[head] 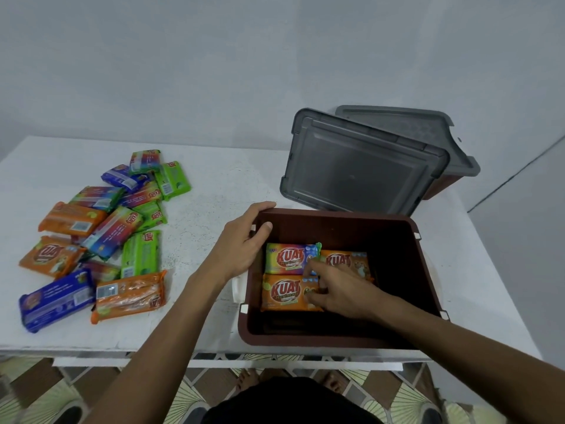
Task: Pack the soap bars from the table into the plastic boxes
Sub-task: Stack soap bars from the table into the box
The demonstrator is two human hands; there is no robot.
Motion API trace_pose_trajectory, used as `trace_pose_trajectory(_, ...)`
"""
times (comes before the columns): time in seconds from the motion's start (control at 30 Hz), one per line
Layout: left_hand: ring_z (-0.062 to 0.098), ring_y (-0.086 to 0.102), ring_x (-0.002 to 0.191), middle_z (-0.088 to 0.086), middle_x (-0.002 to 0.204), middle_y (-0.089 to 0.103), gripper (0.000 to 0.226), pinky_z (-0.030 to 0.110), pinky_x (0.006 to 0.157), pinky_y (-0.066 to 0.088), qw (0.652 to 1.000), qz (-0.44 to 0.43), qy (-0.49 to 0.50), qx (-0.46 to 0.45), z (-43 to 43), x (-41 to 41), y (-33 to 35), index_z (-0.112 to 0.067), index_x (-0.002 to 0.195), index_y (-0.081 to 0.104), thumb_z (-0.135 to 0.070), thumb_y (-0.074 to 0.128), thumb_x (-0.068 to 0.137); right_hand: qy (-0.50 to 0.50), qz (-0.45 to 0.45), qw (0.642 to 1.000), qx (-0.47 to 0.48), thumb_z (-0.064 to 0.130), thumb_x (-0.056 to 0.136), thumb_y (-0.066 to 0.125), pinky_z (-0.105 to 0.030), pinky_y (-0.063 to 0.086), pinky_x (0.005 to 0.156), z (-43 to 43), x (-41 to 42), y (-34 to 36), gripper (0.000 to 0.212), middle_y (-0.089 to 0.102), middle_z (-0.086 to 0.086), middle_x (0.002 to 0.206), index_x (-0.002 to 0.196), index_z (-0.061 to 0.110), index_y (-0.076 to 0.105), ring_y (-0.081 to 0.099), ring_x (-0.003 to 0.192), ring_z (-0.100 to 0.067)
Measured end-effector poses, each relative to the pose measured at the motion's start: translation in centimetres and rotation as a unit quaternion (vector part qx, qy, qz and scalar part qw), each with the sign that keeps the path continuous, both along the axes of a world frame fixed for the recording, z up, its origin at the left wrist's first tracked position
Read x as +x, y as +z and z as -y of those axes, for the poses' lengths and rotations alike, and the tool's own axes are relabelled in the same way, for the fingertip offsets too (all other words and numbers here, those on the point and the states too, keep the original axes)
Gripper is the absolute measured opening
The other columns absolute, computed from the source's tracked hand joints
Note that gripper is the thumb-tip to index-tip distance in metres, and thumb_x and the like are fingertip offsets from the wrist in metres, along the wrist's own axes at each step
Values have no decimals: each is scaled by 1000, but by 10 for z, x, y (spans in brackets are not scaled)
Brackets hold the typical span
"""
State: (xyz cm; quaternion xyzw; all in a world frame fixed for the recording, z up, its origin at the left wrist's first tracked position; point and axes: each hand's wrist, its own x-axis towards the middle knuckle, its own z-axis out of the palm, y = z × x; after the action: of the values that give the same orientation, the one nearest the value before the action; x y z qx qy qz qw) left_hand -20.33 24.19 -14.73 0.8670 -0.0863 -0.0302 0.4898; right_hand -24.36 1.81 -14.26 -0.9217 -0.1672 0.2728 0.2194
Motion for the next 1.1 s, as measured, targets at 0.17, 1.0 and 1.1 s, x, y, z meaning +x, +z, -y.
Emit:
trace_pose_trajectory(0.17, -3, 57, 99, -10, 121, 60, 35, 2, 76, 41, 1000, 4, -1, 1, -1, 0, 1, -35, 135, 46, -30, 46, 100, -8, 98, 994, -37, 42, 94, 55, -34, 58, 77, -8, 8, 17, 26, 69, -1, 112, 116, 29, 52, 68, 91, -15)
trace_pose_trajectory(1.0, 17, 42, 128, -7, 138, 49, 75, 47, 105, 36, 938, -16, 162, 304, -201, -116, -28, -32, 135, 48, -72, 43, 73, 321, 202, 924, 52, 22, 97, 53, -31, 43, 92, -237, 87, 24, 42, 52, -2, 134, 138, 27, 47, 55, 113, -19)
trace_pose_trajectory(1.1, 18, 41, 129, -7, 139, 49, 79, 43, 105, 28, 934, -8, 153, 323, -209, -126, -37, -31, 135, 50, -74, 46, 69, 409, 199, 891, -2, 18, 94, 56, -34, 39, 105, -268, 96, 8, 51, 42, -1, 149, 143, 24, 42, 43, 132, -21)
